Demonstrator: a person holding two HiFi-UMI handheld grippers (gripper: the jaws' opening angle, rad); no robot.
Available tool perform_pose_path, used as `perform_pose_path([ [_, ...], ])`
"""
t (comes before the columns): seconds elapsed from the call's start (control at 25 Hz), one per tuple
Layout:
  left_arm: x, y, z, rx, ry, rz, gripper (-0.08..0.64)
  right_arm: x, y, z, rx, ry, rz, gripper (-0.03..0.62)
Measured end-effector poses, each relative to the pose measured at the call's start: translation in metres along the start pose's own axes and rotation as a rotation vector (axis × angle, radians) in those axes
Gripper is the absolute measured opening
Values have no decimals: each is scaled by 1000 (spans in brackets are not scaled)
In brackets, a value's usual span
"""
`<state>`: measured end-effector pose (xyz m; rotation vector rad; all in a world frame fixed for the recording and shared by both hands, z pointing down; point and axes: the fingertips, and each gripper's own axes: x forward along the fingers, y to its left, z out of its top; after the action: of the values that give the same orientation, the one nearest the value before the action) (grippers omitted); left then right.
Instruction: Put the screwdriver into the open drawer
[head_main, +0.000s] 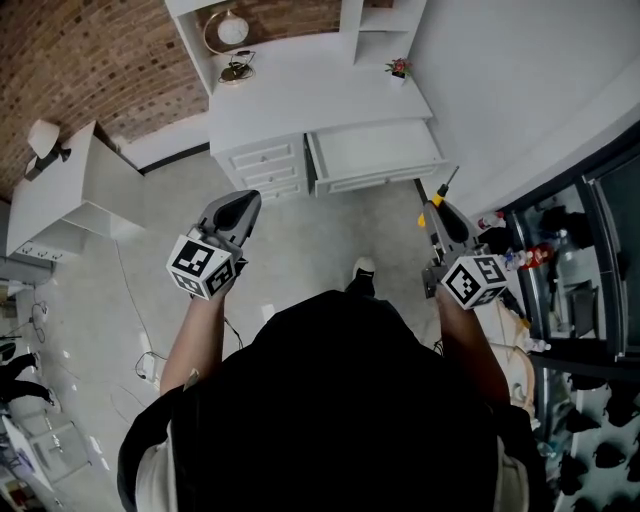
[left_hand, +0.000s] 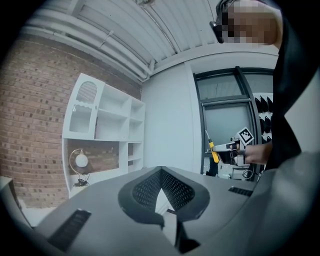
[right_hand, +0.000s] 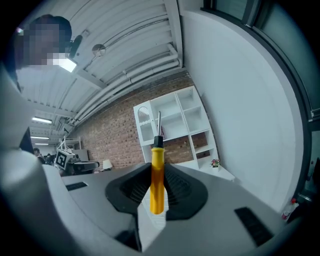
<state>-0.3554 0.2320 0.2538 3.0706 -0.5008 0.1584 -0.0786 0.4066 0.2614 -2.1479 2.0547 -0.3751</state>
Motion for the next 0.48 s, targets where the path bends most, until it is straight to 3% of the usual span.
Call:
perform_pose_path([
  [0.48,65,20,4,15,29,8,15,46,-62,2,37,14,-4,87],
])
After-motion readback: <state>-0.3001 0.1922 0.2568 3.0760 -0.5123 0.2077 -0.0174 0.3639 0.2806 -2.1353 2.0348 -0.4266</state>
